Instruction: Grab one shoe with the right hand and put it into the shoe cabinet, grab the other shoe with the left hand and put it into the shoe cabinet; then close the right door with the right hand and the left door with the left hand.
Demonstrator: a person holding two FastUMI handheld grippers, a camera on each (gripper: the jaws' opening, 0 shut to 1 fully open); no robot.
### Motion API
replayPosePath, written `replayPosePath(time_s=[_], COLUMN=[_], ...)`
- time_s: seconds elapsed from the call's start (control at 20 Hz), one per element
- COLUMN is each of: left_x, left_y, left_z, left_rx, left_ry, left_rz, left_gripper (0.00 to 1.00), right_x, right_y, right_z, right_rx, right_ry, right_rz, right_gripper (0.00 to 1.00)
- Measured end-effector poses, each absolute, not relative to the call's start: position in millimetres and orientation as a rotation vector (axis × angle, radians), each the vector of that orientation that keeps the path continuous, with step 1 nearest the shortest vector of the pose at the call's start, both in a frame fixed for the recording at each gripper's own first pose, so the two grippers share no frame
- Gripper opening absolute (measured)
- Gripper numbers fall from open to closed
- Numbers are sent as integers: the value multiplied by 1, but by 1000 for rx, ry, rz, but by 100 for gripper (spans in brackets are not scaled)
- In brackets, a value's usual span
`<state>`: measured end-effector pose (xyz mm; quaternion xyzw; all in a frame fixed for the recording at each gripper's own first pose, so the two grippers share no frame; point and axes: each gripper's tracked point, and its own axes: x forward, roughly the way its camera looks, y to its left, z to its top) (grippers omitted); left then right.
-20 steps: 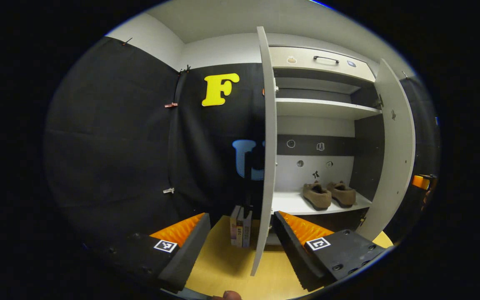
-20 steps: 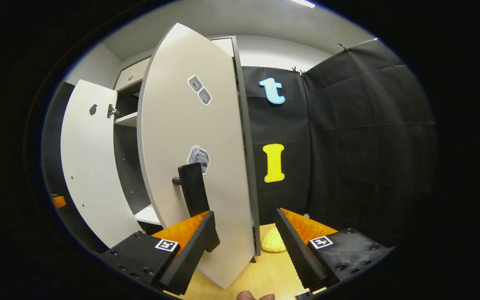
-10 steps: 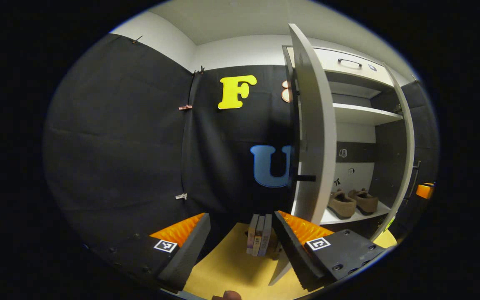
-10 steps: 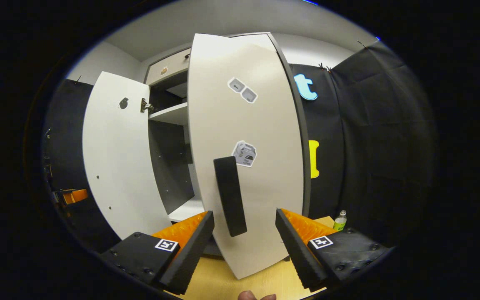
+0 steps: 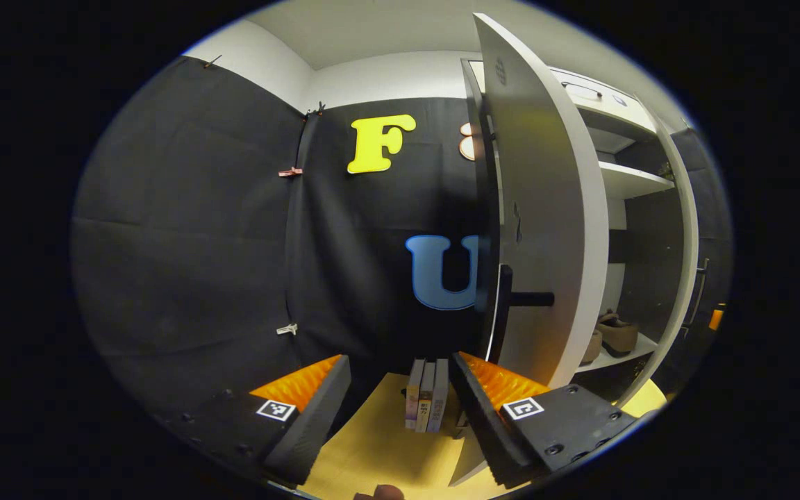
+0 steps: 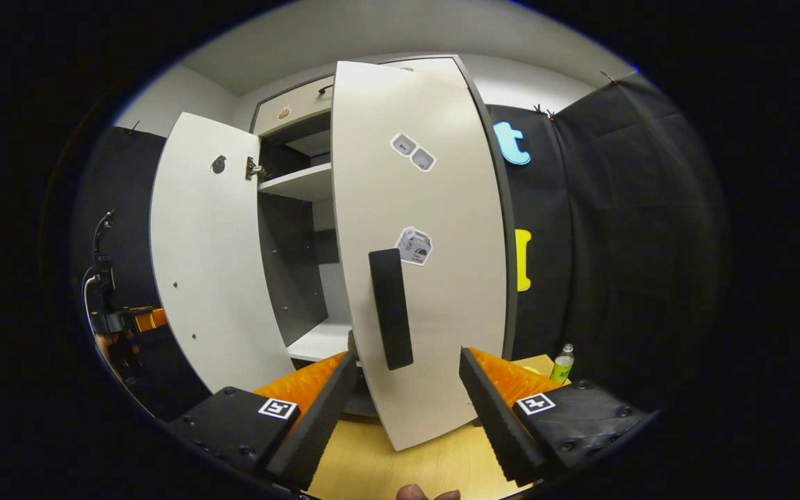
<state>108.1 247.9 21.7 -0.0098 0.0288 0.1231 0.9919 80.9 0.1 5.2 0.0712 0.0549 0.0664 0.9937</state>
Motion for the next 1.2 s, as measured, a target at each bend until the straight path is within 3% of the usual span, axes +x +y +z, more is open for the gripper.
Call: replayPosePath(time_s=[0.35,1.2], left_x=[103,103], left_y=[229,134], left_z=[19,17], left_rx=[-26,-74], left_ry=[71,89], left_rz=[272,221], left_gripper=[92,92], right_x=[81,84], right_y=[-27,-52], right_z=[7,9], right_rx=[187,202], right_ry=[105,125], right_rz=[91,158], right_gripper=[98,98])
